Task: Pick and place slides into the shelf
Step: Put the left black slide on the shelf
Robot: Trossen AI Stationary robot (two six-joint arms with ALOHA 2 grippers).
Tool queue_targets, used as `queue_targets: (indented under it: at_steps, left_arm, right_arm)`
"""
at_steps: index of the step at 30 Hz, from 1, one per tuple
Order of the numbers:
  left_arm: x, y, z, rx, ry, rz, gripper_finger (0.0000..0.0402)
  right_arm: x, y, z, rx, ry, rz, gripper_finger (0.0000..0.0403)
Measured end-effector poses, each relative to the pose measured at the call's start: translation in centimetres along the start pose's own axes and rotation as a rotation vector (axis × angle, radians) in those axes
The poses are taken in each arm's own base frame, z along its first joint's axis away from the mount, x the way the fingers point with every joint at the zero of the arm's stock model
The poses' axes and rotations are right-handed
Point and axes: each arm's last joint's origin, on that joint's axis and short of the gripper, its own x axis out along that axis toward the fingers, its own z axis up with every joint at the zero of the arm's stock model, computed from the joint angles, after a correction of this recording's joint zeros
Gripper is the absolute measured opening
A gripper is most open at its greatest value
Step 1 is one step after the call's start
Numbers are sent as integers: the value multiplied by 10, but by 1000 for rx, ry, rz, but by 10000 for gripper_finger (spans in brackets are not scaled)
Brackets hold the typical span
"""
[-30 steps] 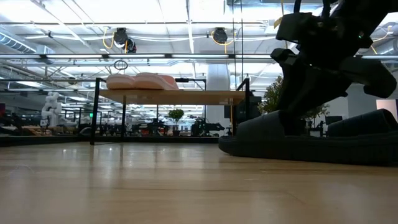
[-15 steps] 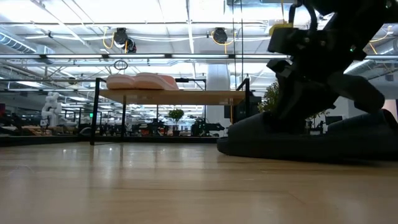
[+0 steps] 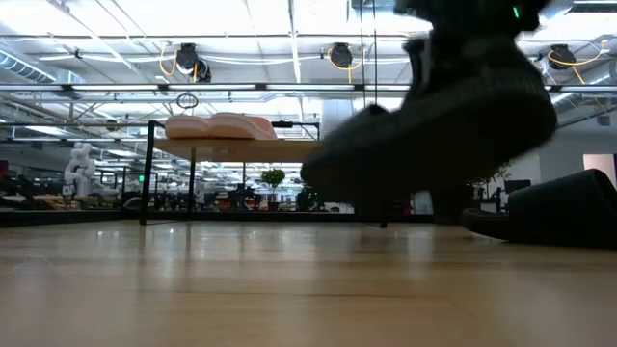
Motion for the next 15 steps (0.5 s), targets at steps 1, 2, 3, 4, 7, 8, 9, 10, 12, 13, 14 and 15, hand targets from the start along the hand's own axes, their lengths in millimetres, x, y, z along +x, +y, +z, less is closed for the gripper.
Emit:
queue_targets:
  at_steps: [1,2,3,4,7,8,9,10,12,13,14,15]
  left_arm:
    - [0,0,0,-1,-1,4,175]
    - [-1,0,0,-1,-2,5,175]
    - [-1,0,0,-2,-3,5,175]
    - [-1,1,0,-2,-4,7,175]
    - [-3,2,1,-2,-11,33,175]
    - [-4,3,1,-2,-17,50,175]
    - [-5,3,1,3,-23,69,175]
    - [-7,4,2,9,-30,86,175]
    - [-12,7,3,27,-46,121,175]
    - [-16,9,4,30,-55,139,175]
    - [-19,12,5,33,-65,158,175]
    - [-22,14,6,33,-74,176,175]
  right_arm:
    - [-5,-3,8,1,-2,-8,2]
    - [-10,-7,15,0,1,-8,2]
    - [-16,-11,21,2,4,-8,1]
    - [-22,-15,29,11,1,-12,1]
    - [-41,-29,51,55,-29,-54,1]
    - [-47,-34,57,65,-37,-82,1]
    - [-54,-39,63,78,-48,-106,1]
    - [-60,-44,69,94,-64,-130,1]
    - [-70,-55,80,130,-98,-189,1]
    - [-73,-59,84,145,-112,-218,1]
    - [-75,-64,87,160,-125,-246,1]
    - [-77,-69,90,175,-137,-273,1]
